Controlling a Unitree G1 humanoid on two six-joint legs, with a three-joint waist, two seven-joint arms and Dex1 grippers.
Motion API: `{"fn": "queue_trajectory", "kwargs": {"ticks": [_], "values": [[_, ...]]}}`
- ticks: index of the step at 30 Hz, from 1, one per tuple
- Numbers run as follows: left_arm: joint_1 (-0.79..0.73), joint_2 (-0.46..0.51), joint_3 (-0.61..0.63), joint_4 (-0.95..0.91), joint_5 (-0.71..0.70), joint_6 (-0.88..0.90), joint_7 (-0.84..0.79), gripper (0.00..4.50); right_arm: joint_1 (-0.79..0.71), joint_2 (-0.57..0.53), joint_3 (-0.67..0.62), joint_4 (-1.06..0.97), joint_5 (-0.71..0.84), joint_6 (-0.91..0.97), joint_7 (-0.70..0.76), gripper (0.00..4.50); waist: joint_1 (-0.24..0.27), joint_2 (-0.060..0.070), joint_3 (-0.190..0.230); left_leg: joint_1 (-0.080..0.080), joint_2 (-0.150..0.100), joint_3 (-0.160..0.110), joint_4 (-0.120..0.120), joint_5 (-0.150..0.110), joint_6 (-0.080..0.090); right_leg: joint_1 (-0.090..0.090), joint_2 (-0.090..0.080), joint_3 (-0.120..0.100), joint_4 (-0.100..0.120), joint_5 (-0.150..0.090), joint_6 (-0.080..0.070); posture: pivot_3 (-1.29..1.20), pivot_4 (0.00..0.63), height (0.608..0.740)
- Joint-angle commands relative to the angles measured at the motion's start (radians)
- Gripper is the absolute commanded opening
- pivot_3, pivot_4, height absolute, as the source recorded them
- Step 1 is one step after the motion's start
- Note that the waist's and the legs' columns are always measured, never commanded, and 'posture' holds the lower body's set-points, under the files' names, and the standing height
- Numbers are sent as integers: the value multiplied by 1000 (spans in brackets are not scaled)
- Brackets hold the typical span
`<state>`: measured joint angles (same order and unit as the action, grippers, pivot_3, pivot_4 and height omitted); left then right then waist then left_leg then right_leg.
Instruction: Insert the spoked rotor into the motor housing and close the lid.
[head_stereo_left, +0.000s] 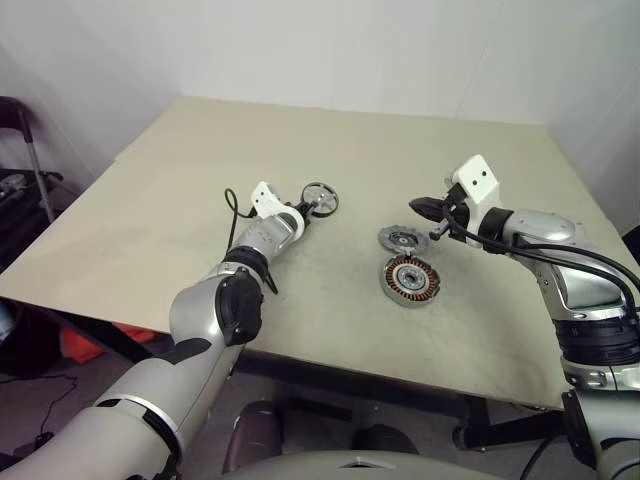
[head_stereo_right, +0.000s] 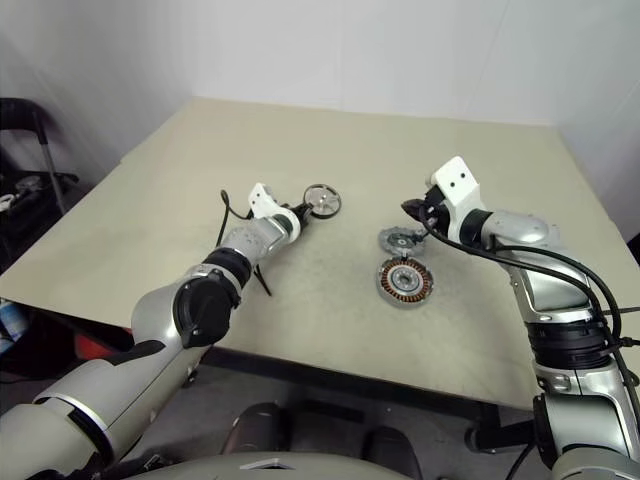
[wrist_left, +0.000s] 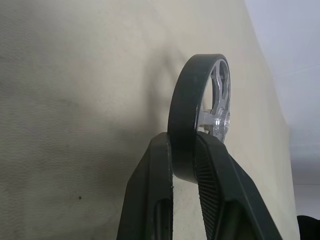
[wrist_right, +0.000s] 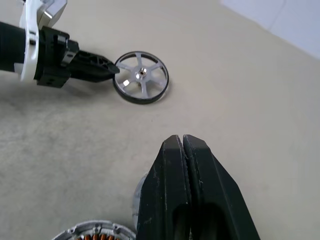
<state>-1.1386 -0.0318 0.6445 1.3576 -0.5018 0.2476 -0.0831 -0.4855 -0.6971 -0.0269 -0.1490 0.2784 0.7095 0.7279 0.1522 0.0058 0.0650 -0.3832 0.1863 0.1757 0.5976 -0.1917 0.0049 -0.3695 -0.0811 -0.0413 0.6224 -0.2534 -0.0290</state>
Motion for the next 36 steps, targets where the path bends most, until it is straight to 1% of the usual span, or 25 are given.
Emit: {"fn": "queue_trajectory", "kwargs": {"ticks": [1,10,13,16,19,20,22,25,27,30,32,36], "values": [[-21,11,-8,-16,14,-10,-10,324,-22,0,-7,-24,1,-9,-8,0,0,0,0,0,0,0,0,0,0,0,0,0,0,0,0,0,0,740],[-31,13,-6,-22,10,13,-85,324,-20,5,-2,-27,1,-9,-15,0,0,0,0,0,0,0,0,0,0,0,0,0,0,0,0,0,0,740],[-45,15,0,-31,-9,61,-143,324,-15,-5,-7,-16,-16,-23,-24,0,0,0,0,0,0,0,0,0,0,0,0,0,0,0,0,0,0,740],[-52,17,-3,-44,-26,145,-190,324,-39,-37,-20,56,-61,-47,-47,0,1,0,0,0,0,0,0,0,0,0,0,0,0,0,0,0,0,740],[-41,20,-25,-81,-44,303,-272,324,-75,-102,-12,210,-156,-111,-90,0,1,0,0,0,-2,0,0,0,0,0,-2,0,0,0,0,0,0,740],[-37,22,-27,-93,-52,341,-288,324,-79,-114,-8,239,-172,-125,-95,0,1,0,0,0,-3,0,0,0,0,0,-3,0,0,0,0,0,0,740],[-30,34,-66,-119,-41,474,-308,324,-58,-159,4,269,-198,-160,-70,0,-1,0,0,0,-5,0,-1,0,0,0,-4,0,0,0,0,0,0,740],[-12,49,-115,-241,-86,764,-383,324,69,-272,4,271,-218,-255,36,0,3,0,0,-1,-5,0,-1,-1,3,-1,-5,-1,0,-1,1,0,0,740],[8,42,-129,-326,-119,870,-394,324,126,-306,-18,262,-207,-289,77,0,2,0,1,-2,-6,0,-1,-2,6,0,-6,-2,-1,-1,1,0,0,740],[34,15,-136,-442,-172,984,-397,324,219,-342,-68,219,-168,-308,142,0,-1,0,1,-4,-7,1,-1,-3,11,-2,-7,-3,-2,-2,1,0,0,740],[50,-2,-136,-485,-186,1021,-378,324,256,-354,-80,208,-171,-316,153,0,-2,0,1,-4,-7,1,-1,-5,14,-1,-8,-3,-2,-2,1,0,0,740],[84,-44,-196,-531,-159,1052,-349,324,316,-368,-107,193,-180,-324,159,0,-1,0,0,-1,-7,1,0,-5,15,2,-8,-3,-3,-2,1,0,0,740]]}}
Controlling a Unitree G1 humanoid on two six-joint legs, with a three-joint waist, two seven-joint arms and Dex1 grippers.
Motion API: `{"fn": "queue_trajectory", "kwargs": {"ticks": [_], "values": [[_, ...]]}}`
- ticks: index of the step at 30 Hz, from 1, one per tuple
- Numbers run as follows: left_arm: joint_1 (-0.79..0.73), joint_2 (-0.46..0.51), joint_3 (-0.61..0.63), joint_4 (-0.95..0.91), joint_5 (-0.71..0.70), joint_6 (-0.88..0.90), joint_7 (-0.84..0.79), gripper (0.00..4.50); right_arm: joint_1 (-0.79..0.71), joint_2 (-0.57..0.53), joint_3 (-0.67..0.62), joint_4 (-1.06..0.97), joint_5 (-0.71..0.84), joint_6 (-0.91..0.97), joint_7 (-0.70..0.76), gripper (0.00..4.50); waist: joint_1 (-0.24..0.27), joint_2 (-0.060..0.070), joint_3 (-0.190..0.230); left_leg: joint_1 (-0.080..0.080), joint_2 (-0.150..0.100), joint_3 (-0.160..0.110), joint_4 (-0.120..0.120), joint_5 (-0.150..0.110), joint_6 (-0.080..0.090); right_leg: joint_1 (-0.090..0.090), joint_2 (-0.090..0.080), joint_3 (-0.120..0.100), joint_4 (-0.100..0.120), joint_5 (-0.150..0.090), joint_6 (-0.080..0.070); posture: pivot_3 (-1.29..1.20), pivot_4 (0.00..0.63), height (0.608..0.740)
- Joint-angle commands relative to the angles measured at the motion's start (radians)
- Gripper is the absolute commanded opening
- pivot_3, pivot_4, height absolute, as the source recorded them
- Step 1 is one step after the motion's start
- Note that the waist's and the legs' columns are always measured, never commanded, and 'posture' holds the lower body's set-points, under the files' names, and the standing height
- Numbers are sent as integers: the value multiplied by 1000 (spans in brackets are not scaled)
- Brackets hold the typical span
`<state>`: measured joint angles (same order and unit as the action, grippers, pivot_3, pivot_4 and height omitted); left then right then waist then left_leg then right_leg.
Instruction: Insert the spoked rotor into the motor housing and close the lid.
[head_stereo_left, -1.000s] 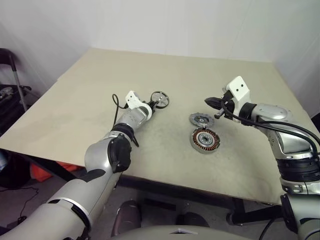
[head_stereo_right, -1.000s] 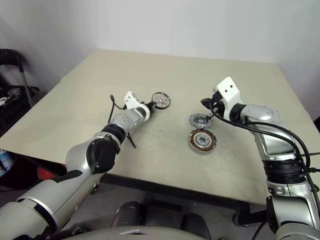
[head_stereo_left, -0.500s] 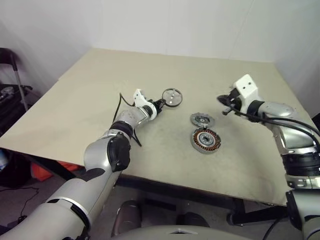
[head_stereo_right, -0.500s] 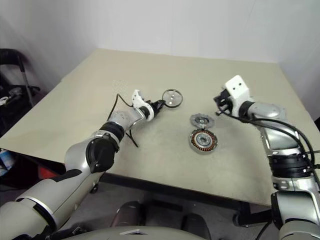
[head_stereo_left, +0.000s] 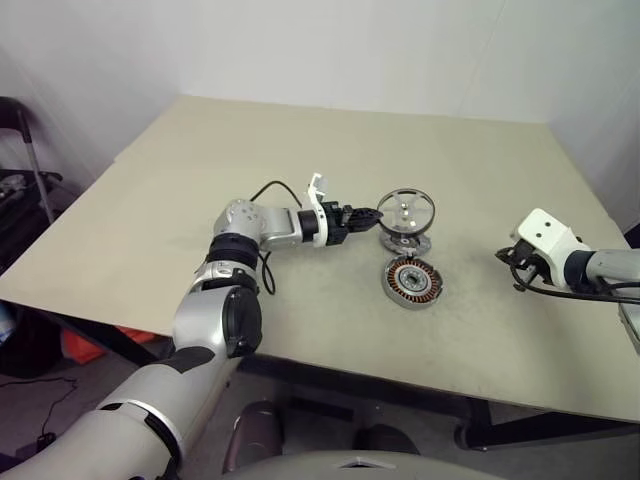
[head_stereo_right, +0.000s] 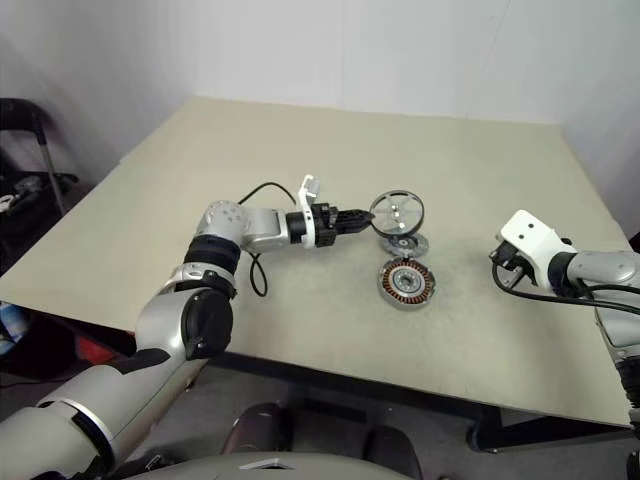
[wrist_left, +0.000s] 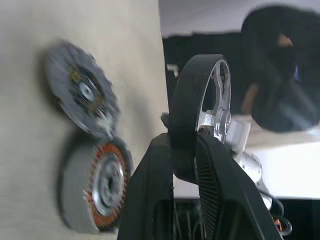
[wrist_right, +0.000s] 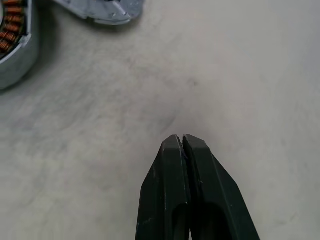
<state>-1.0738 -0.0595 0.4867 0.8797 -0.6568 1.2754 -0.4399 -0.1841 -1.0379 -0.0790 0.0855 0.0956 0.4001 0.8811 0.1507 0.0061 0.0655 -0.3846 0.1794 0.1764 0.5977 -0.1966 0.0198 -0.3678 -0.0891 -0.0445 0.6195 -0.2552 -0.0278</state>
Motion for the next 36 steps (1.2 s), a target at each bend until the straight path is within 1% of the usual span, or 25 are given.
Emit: {"fn": "queue_trajectory", "kwargs": {"ticks": [1,5,11,15,21,27,36], "values": [[31,-23,-58,-67,-1,32,2,324,25,-29,-62,-51,1,-9,2,0,0,0,0,1,0,0,0,0,0,1,0,0,-1,0,0,0,0,740],[52,-66,-113,-81,12,34,15,324,83,-31,-97,-92,-5,-9,-11,0,1,0,0,1,0,0,0,0,0,2,0,0,-2,0,0,0,0,740],[59,-103,-149,-116,12,23,40,324,108,-19,-124,-131,1,1,-20,0,-1,1,-1,1,0,0,0,1,0,1,0,0,-2,0,0,0,0,740],[57,-101,-141,-109,9,6,58,324,108,-12,-130,-128,-4,-6,-33,0,0,1,-1,0,-1,0,0,0,0,1,-1,0,-2,0,0,0,0,740],[78,-119,-150,-166,-15,65,71,324,90,4,-112,-137,-2,-4,-45,0,0,1,-1,0,-1,0,0,0,1,1,-1,0,-3,0,0,0,0,740],[95,-121,-159,-171,-4,84,97,324,71,18,-107,-138,0,2,-49,0,0,1,-1,0,-1,0,0,0,1,1,-1,0,-3,0,0,0,0,740],[124,-125,-212,-177,8,101,108,324,59,32,-98,-141,-8,9,-66,0,0,2,-1,0,-1,0,0,0,1,1,-1,0,-3,0,0,0,0,740]]}}
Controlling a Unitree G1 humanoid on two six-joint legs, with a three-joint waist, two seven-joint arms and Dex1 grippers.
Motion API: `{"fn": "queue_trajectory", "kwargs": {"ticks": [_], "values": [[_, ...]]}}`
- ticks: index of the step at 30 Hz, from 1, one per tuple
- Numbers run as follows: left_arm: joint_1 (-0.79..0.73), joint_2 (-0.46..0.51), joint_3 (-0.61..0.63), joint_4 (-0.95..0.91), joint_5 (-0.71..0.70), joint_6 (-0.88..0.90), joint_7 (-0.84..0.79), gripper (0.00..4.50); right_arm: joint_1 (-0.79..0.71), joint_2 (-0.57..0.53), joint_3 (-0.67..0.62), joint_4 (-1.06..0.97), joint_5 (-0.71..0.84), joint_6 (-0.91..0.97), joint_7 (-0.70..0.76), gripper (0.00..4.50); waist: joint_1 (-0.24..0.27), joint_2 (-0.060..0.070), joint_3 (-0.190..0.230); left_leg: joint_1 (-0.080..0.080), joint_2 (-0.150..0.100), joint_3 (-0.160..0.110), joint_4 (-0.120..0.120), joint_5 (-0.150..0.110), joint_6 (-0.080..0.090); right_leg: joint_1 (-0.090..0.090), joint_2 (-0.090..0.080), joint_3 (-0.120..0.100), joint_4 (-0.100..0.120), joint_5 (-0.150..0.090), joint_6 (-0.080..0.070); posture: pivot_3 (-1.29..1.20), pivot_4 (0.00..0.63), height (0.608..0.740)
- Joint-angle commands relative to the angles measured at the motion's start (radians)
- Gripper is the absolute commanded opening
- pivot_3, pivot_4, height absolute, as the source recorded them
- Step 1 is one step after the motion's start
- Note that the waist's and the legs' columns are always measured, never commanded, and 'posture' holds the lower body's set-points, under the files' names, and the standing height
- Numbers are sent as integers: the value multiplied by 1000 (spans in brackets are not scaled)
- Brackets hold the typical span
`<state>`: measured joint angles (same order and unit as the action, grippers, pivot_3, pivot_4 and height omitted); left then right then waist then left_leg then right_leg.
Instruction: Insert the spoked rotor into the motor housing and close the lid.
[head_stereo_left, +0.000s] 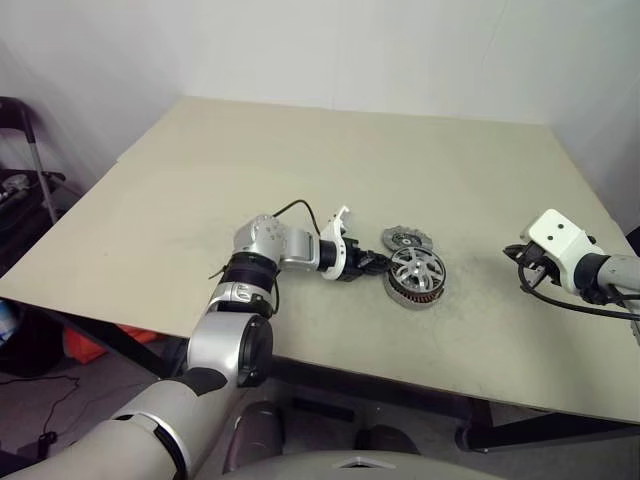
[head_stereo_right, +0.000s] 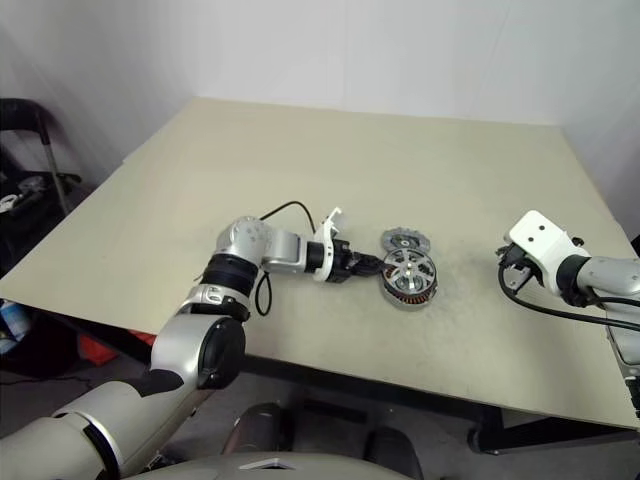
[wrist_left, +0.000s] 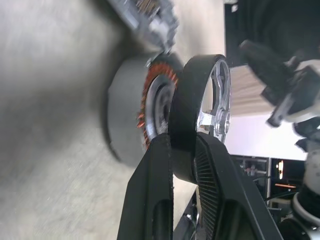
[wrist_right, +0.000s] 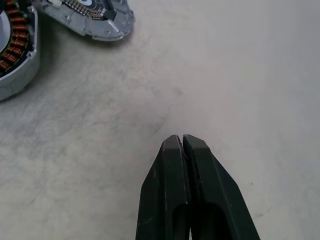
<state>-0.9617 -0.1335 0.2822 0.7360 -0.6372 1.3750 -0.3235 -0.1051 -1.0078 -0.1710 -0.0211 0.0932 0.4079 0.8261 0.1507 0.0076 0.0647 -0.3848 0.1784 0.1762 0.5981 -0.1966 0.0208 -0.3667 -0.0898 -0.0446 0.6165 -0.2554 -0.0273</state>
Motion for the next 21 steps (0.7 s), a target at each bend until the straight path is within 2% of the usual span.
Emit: {"fn": "queue_trajectory", "kwargs": {"ticks": [1,6,8,11,14,21], "values": [[13,-51,-10,-33,-11,0,-8,324,-22,6,-8,-35,-5,-1,-16,0,0,0,0,0,0,0,0,0,0,0,0,0,0,0,0,0,0,740],[23,-57,-14,-36,-10,-11,5,324,-46,26,-22,-46,7,17,-33,0,0,0,0,0,0,0,0,0,0,0,0,0,0,0,0,0,0,740],[25,-59,-17,-42,-11,-13,5,1089,-47,29,-23,-51,9,17,-34,0,0,0,0,0,0,0,0,0,0,0,0,0,0,0,0,0,0,740],[28,-60,-20,-51,-9,-21,12,1916,-47,32,-23,-57,8,17,-36,0,0,0,0,0,0,0,0,0,0,0,0,0,0,0,0,0,0,740],[25,-62,-6,-58,-15,-41,23,2958,-48,36,-18,-59,6,15,-36,0,0,0,0,0,0,0,0,0,0,0,0,0,0,0,0,0,0,740],[24,-32,17,-119,-56,-28,1,2958,-75,47,-1,-56,0,10,-33,0,0,0,0,0,0,0,0,0,0,0,0,0,0,0,0,0,0,740]]}}
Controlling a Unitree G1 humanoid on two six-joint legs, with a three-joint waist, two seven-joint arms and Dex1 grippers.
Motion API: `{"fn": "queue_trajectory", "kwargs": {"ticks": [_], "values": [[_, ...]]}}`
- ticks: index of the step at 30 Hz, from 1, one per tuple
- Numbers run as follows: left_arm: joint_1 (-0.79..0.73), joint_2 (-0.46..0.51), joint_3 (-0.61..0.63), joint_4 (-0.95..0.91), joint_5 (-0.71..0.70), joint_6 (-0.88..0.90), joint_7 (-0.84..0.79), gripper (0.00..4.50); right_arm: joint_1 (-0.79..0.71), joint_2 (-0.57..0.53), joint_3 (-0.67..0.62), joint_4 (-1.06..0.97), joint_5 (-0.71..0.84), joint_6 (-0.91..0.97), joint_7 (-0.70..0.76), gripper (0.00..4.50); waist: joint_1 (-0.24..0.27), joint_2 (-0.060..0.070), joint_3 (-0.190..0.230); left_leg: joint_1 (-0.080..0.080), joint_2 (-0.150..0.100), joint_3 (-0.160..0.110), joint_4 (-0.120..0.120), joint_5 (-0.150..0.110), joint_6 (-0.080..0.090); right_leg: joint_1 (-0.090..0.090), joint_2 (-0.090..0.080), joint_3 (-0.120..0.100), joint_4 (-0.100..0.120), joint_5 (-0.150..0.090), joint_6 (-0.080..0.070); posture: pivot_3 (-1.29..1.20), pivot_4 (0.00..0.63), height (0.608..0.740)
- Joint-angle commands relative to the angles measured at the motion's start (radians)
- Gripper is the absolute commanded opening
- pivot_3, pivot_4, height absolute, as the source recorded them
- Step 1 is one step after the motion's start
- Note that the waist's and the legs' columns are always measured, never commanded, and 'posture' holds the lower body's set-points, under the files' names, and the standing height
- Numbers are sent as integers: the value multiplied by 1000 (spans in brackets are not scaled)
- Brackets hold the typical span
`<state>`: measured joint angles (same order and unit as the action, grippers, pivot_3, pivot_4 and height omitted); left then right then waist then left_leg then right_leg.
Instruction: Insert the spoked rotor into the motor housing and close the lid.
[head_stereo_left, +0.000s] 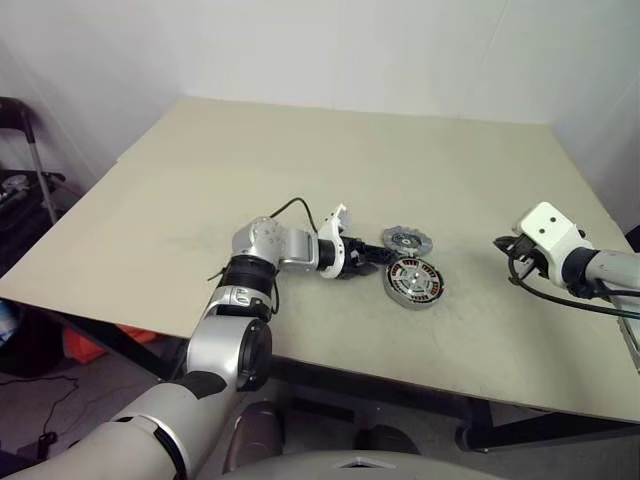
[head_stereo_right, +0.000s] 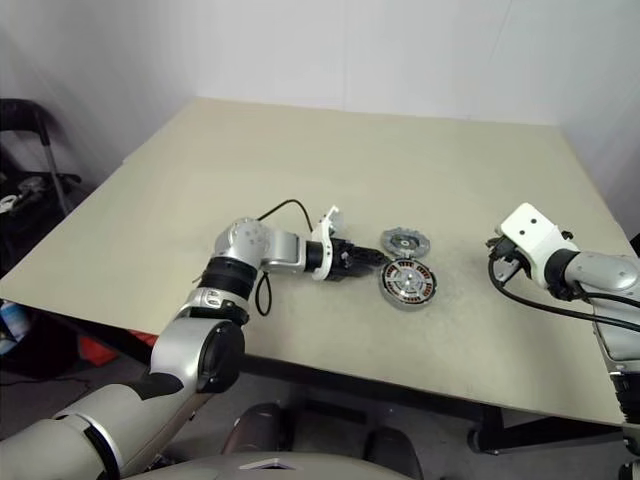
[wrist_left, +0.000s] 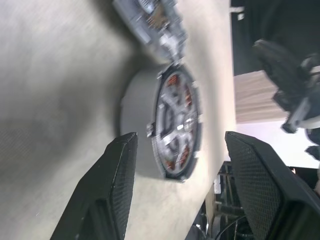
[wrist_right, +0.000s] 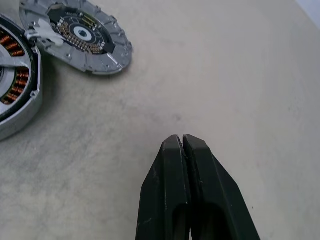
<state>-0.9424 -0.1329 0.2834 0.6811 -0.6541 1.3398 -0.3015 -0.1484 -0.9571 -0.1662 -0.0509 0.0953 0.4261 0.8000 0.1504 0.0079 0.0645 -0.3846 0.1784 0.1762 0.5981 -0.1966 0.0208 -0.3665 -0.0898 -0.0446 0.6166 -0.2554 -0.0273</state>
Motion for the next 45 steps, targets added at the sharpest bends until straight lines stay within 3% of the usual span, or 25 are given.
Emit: {"fn": "queue_trajectory", "kwargs": {"ticks": [1,8,12,15,19,31,41,45], "values": [[7,-26,16,-75,-43,9,-25,2958,-37,-3,-5,-29,0,-9,-4,0,0,0,0,0,0,0,0,0,0,0,0,0,0,0,0,0,0,740],[59,39,-21,-246,-41,-77,-86,2958,-45,57,-26,-169,142,72,51,0,-1,0,0,0,1,0,0,0,0,0,0,0,0,0,0,0,0,740],[164,193,-198,-384,115,-344,-208,2958,44,83,38,-271,156,101,68,0,-3,1,0,0,2,0,-1,0,0,0,1,0,0,0,0,0,0,740],[232,292,-272,-427,194,-468,-258,2958,36,101,55,-303,163,129,53,0,-6,3,0,0,3,0,-1,1,-1,-1,2,0,0,0,0,0,0,740],[298,350,-304,-428,252,-550,-266,2958,26,116,71,-302,165,134,53,0,-1,3,-1,1,2,0,-1,-1,-5,1,1,0,0,0,0,0,0,740],[350,309,-293,-464,271,-568,-204,2958,42,195,198,-183,95,67,31,0,-8,3,-1,4,2,0,-1,1,-10,2,1,1,2,0,1,0,0,740],[327,314,-282,-400,296,-655,-212,2958,-42,95,163,-204,98,-90,143,0,-21,3,-1,3,2,0,-1,1,-9,1,2,1,2,0,1,0,0,740],[333,304,-300,-405,317,-707,-218,2958,-92,-2,237,-101,-15,-169,207,0,-22,3,-1,2,2,0,-1,1,-8,1,2,1,2,0,1,0,0,740]]}}
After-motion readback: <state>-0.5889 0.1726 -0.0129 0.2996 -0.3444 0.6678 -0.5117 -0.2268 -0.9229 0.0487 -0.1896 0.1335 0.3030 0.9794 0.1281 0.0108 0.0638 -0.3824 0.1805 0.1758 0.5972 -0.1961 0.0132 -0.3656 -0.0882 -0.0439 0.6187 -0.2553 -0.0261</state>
